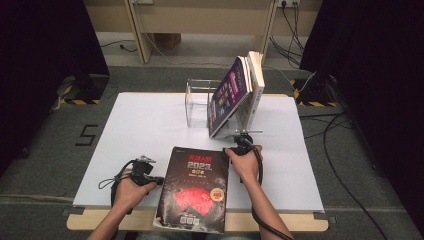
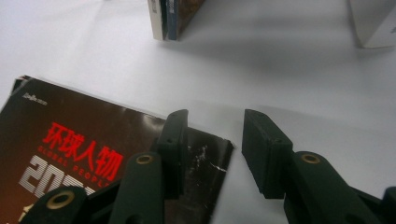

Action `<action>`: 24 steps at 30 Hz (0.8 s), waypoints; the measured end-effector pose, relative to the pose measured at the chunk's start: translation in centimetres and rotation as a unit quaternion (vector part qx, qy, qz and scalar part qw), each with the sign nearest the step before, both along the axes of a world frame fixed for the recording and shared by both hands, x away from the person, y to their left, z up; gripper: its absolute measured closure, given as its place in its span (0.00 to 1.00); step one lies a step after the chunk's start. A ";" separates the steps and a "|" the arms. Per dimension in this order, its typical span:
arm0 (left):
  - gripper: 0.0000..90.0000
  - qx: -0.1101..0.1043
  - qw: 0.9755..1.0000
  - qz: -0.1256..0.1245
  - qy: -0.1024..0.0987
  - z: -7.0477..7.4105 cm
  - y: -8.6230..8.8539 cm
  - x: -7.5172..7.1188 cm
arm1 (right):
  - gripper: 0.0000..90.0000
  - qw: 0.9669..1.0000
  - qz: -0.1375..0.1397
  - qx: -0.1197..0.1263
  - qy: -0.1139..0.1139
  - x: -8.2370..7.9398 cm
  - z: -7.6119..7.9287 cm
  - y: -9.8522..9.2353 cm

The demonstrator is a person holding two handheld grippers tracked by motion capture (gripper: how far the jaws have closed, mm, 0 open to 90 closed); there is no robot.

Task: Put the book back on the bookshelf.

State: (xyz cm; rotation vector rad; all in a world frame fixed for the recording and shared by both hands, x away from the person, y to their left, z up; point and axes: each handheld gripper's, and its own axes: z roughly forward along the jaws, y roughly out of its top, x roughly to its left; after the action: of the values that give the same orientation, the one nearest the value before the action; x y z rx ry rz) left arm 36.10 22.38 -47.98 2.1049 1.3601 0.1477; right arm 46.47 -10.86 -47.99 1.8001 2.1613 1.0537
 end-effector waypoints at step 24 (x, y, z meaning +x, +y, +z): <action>1.00 0.020 1.000 -0.001 -0.009 0.1 -0.5 -0.2 | 0.73 0.998 0.018 0.041 0.034 -0.3 0.0 -0.6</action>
State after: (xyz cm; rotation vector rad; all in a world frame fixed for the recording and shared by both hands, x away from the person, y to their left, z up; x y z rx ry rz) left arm 35.88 21.88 -47.92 2.1328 1.3561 0.1946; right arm 46.14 -11.46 -48.04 1.8656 2.2290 1.1201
